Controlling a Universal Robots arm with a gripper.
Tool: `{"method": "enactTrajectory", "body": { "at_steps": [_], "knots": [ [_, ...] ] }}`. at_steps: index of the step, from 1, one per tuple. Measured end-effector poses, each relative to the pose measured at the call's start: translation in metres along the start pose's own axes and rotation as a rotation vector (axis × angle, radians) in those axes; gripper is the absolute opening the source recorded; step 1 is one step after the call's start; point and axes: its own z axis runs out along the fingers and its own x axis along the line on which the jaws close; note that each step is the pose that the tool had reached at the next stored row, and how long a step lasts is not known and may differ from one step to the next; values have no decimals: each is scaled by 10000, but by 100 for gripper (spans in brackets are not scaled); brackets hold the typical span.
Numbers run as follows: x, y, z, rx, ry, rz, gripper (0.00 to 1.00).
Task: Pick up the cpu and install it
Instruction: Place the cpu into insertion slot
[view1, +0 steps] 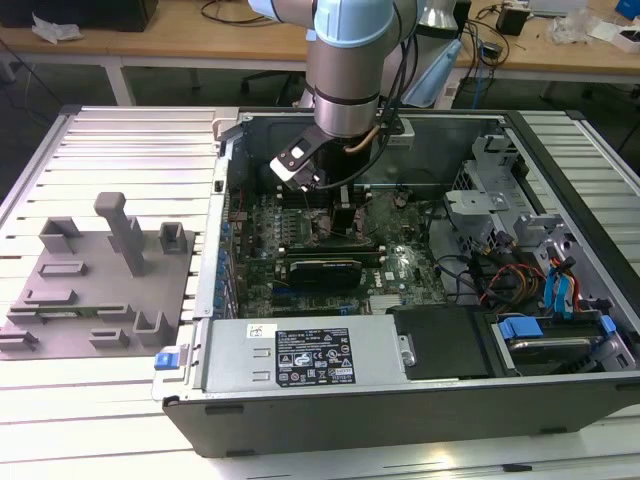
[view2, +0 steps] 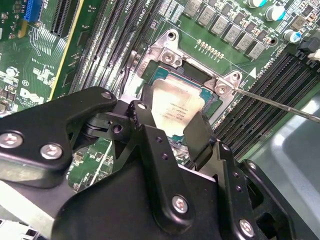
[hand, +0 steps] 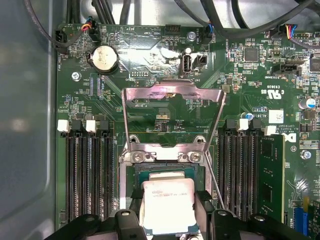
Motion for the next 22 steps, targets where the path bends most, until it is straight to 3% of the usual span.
{"method": "enactTrajectory", "body": {
  "at_steps": [3,4,22],
  "knots": [
    [1,0,3,-3,6,1,53],
    [1,1,2,-2,3,0,59],
    [14,0,9,-2,49,1,59]
  ]
}}
